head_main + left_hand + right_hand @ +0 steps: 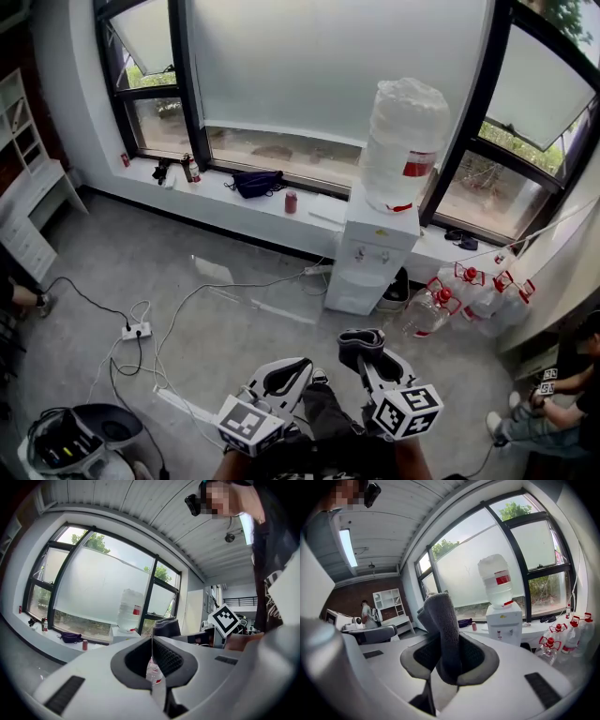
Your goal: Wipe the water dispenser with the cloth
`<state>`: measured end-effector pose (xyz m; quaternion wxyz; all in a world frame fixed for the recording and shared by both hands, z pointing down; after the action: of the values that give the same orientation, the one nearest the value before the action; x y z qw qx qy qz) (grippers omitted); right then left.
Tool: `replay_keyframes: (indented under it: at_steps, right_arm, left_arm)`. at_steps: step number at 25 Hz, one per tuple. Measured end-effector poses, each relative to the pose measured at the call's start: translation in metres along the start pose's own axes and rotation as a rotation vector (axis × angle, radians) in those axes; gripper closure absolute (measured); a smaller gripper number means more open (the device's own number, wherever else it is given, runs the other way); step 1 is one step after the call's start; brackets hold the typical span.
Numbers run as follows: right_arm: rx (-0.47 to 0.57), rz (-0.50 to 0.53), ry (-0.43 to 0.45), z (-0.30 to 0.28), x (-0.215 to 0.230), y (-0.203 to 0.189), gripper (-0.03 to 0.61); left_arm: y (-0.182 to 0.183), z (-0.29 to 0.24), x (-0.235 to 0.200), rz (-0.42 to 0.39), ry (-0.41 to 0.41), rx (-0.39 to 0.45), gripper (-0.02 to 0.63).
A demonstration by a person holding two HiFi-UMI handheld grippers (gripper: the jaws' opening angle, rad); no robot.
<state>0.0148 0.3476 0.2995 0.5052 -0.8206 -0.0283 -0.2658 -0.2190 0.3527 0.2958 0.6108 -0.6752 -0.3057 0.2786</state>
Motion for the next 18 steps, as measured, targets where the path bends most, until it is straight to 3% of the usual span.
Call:
replay_keyframes:
  at_steps: [9, 18]
  right_arm:
    - [-0.027, -0.059, 0.043, -0.102, 0.032, 0.039, 0.474]
    - [-0.007, -0.108, 0.023, -0.198, 0.106, 0.121, 0.474]
  left_arm:
    - [-0.007, -0.041, -0.081, -0.004, 0.107, -0.049, 0.594]
    - [0.019, -0.168, -0.159, -0.033, 0.066, -0.054, 0.594]
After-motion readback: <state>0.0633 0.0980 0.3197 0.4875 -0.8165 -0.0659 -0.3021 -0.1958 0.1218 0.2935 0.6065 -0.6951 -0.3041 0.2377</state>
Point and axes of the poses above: the fingertips, and each gripper's own axes: z backward along the fingers, x to its right, y out of its top, the point moved 10 cm from there along z, backward along the fingers, and after that the axes turned 12 degrees about -z, right-handed, at the moved point
